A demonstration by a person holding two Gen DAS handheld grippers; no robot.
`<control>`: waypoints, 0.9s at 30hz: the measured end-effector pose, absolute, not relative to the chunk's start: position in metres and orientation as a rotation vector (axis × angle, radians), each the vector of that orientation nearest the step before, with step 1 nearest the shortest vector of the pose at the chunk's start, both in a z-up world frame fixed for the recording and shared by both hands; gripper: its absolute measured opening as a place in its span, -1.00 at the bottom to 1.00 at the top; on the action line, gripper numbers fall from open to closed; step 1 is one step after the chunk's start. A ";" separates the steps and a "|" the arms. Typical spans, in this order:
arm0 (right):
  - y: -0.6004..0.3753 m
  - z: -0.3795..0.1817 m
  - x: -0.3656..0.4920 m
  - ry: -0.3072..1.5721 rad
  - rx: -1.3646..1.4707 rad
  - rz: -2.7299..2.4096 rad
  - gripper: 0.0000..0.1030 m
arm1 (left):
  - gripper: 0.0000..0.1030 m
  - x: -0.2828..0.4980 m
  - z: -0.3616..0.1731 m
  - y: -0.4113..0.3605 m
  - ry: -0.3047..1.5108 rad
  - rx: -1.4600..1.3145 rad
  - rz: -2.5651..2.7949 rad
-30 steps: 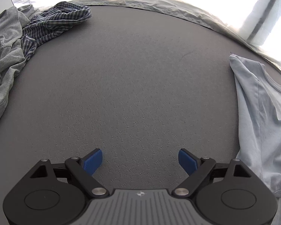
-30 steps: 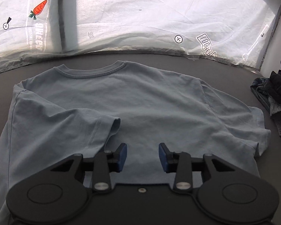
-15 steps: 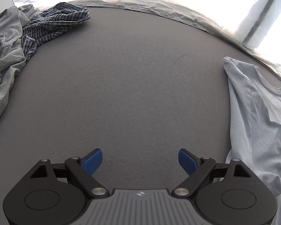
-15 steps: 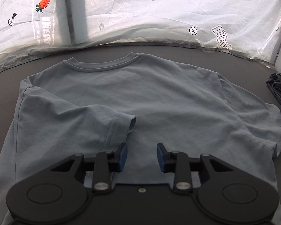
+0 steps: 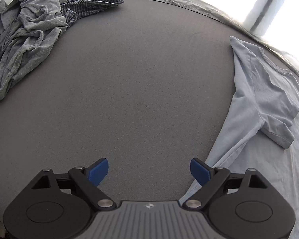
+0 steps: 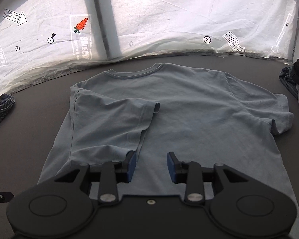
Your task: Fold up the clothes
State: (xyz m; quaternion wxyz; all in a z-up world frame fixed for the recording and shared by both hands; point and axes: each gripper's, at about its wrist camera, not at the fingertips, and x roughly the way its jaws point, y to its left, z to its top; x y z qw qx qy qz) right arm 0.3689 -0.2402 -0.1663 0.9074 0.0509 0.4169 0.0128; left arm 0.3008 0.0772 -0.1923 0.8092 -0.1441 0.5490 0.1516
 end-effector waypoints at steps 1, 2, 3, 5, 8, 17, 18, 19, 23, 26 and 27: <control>-0.238 -0.166 0.363 0.866 0.098 0.050 -0.24 | 0.74 0.288 -0.195 0.078 1.183 -0.313 0.335; -0.235 -0.164 0.355 0.870 0.092 0.078 -0.20 | 0.74 0.276 -0.196 0.079 1.191 -0.319 0.347; -0.234 -0.164 0.349 0.870 0.089 0.096 -0.19 | 0.74 0.263 -0.198 0.078 1.198 -0.326 0.360; -0.232 -0.163 0.334 0.869 0.082 0.127 -0.15 | 0.74 0.240 -0.199 0.075 1.206 -0.340 0.383; -0.229 -0.168 0.315 0.883 0.088 0.161 -0.14 | 0.74 0.205 -0.200 0.071 1.222 -0.349 0.409; -0.208 -0.184 0.253 0.912 0.114 0.273 -0.24 | 0.75 0.140 -0.200 0.094 1.222 -0.399 0.430; -0.204 -0.183 0.247 0.905 0.112 0.279 -0.24 | 0.74 0.140 -0.199 0.099 1.210 -0.396 0.407; -0.200 -0.182 0.241 0.895 0.111 0.278 -0.24 | 0.75 0.140 -0.199 0.104 1.198 -0.393 0.384; -0.177 -0.182 0.216 0.851 0.138 0.227 -0.23 | 0.75 0.142 -0.200 0.128 1.179 -0.367 0.271; -0.152 -0.185 0.192 0.828 0.181 0.198 -0.24 | 0.75 0.144 -0.200 0.151 1.173 -0.386 0.209; -0.141 -0.188 0.183 0.827 0.187 0.205 -0.36 | 0.75 0.145 -0.200 0.159 1.167 -0.391 0.188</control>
